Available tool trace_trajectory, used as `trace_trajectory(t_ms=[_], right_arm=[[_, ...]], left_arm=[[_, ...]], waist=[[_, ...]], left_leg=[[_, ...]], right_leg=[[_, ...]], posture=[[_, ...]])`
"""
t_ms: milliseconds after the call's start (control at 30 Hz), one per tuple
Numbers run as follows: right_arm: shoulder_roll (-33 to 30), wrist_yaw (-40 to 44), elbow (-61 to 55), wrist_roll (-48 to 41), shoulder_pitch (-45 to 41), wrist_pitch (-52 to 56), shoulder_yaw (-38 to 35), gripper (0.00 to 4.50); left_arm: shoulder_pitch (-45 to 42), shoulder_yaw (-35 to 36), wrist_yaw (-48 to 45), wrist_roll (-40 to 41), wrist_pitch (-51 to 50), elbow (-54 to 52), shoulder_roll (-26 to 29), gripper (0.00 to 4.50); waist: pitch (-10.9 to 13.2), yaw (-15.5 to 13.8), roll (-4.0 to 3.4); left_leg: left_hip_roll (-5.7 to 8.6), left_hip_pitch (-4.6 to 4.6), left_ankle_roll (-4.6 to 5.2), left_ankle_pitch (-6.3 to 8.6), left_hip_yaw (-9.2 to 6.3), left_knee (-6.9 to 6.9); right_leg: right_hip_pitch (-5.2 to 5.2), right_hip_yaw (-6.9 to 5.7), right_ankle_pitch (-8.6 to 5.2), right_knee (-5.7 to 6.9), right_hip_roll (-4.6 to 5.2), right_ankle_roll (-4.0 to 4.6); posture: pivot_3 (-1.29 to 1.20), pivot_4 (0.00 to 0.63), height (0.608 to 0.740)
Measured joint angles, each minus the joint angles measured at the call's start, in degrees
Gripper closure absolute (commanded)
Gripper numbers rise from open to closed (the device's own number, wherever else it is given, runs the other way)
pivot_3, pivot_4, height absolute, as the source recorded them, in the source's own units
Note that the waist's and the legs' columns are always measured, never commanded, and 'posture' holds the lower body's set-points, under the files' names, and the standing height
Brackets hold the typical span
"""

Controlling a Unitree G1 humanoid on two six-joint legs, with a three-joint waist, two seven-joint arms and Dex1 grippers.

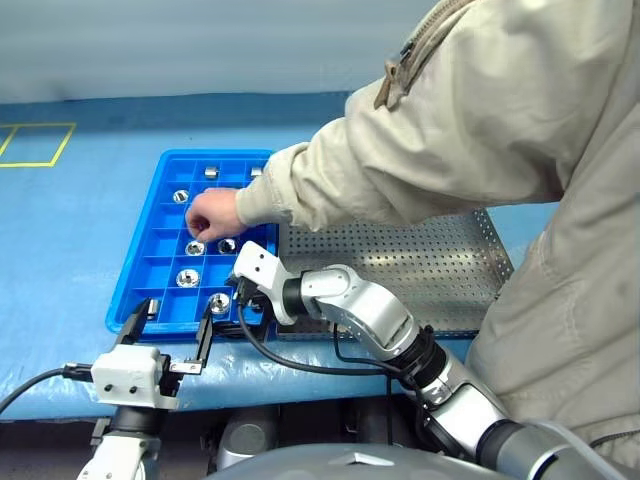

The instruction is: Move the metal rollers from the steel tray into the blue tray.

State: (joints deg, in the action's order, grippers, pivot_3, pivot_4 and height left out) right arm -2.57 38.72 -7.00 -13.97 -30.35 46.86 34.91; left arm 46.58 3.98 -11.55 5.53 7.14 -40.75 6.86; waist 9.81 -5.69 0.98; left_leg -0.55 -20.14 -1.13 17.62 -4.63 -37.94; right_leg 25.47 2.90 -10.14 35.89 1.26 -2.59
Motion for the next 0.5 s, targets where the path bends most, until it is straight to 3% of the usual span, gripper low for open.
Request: trace_trajectory(t_ms=[500], right_arm=[[0.0, 0.0, 0.0, 0.1, 0.2, 0.0, 0.0, 0.02]], left_arm=[[-0.2, 0.1, -0.6, 0.2, 0.8, 0.6, 0.0, 0.0]], waist=[[0.0, 0.0, 0.0]], left_leg=[[0.0, 0.01, 0.0, 0.0, 0.0, 0.0]], right_leg=[[0.0, 0.0, 0.0, 0.0, 0.0, 0.0]], posture=[[0.35, 0.15, 0.74]])
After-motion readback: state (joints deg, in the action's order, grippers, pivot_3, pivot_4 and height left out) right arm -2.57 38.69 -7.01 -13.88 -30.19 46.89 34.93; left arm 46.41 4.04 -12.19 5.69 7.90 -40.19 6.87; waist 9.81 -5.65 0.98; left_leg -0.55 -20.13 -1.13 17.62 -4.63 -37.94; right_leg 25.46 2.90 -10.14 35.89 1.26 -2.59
